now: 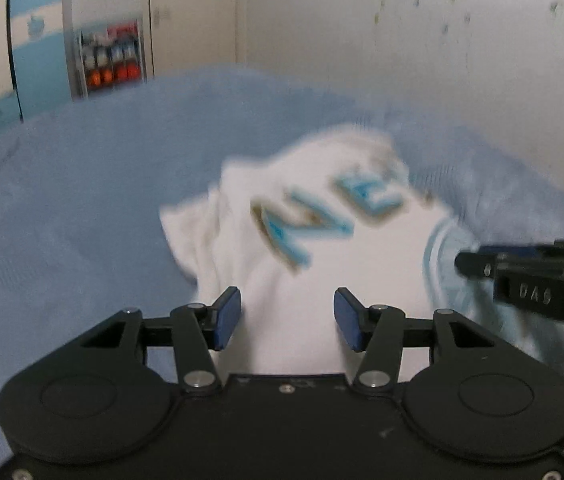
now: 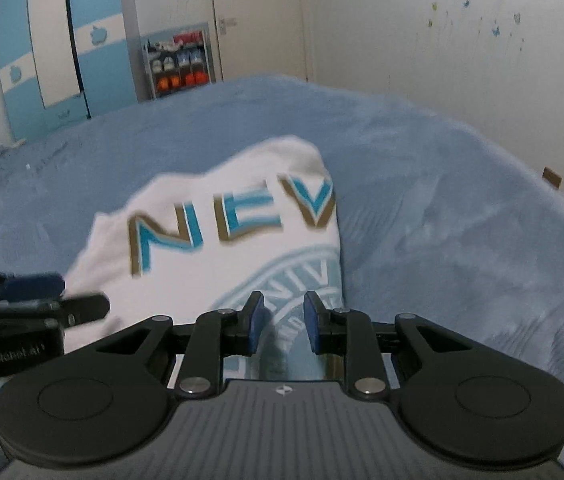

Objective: Fold small clothes
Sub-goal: 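Smooth the folded white shirt flat with both open grippers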

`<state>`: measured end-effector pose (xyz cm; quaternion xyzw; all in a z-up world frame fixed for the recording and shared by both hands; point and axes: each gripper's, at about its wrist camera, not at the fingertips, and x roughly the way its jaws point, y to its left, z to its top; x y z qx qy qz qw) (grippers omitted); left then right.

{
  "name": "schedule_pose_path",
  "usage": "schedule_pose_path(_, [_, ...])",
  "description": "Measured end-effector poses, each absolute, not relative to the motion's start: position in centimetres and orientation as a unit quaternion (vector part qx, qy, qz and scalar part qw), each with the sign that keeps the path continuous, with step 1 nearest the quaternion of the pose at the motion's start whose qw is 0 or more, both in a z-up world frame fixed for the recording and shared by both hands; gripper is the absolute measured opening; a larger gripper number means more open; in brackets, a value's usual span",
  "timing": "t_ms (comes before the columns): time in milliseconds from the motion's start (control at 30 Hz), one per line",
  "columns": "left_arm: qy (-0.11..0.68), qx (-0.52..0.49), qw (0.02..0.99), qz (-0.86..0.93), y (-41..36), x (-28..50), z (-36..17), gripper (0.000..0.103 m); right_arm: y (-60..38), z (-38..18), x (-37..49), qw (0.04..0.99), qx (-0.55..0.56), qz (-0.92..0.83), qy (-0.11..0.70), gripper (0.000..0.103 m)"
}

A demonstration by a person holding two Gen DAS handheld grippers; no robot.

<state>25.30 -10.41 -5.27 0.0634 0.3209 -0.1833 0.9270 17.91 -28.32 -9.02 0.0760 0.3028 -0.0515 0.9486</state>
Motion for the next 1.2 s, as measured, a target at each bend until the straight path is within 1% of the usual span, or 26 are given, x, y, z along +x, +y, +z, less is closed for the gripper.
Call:
schedule_pose_path(33, [0.334,0.067,0.921,-0.188,-10.4,25.5,-6.4,0.053,-28.3,-9.7,18.1,0.948,0.074,-0.051,0.304,0.028])
schedule_pose_path(133, [0.329,0.091,0.919,-0.195,-10.6,25.5,-8.3,0.054,-28.3,-11.7,18.4,0.947,0.076,-0.043,0.308,0.028])
schedule_pose_path(267, [0.320,0.098,0.922,-0.194,-10.7,25.3,-8.9,0.054,-28.4,-13.1,18.2,0.952,0.079,-0.045,0.294,0.028])
schedule_pose_path(400, [0.338,0.091,0.917,-0.190,-10.9,25.8,-7.4,0.054,-27.9,-11.3,18.6,0.946,0.062,-0.051,0.315,0.028])
schedule_pose_path(500, [0.356,0.086,0.912,-0.183,-11.1,26.0,-5.6,0.054,-28.2,-9.7,18.2,0.944,0.075,-0.048,0.319,0.028])
schedule_pose_path(633, [0.342,0.082,0.918,-0.182,-10.7,24.0,-3.2,0.054,-28.4,-8.0,16.5,0.946,0.081,-0.051,0.309,0.028])
schedule_pose_path(700, [0.342,0.061,0.920,-0.184,-10.3,23.1,-2.3,0.054,-28.2,-7.5,15.7,0.948,0.074,-0.052,0.305,0.028])
schedule_pose_path(867, [0.330,0.060,0.925,-0.178,-9.7,21.1,-1.5,0.054,-27.9,-6.6,13.6,0.950,0.074,-0.050,0.298,0.028])
schedule_pose_path(1033, [0.367,0.062,0.912,-0.171,-9.2,20.7,-3.6,0.054,-27.7,-8.4,13.4,0.938,0.082,-0.045,0.335,0.029])
schedule_pose_path(1133, [0.434,0.072,0.884,-0.157,-9.0,21.8,-6.7,0.055,-28.0,-11.4,14.4,0.917,0.090,-0.043,0.386,0.028])
schedule_pose_path(1200, [0.425,0.072,0.888,-0.163,-8.8,21.5,-7.0,0.055,-28.1,-11.9,14.1,0.920,0.087,-0.039,0.380,0.028])
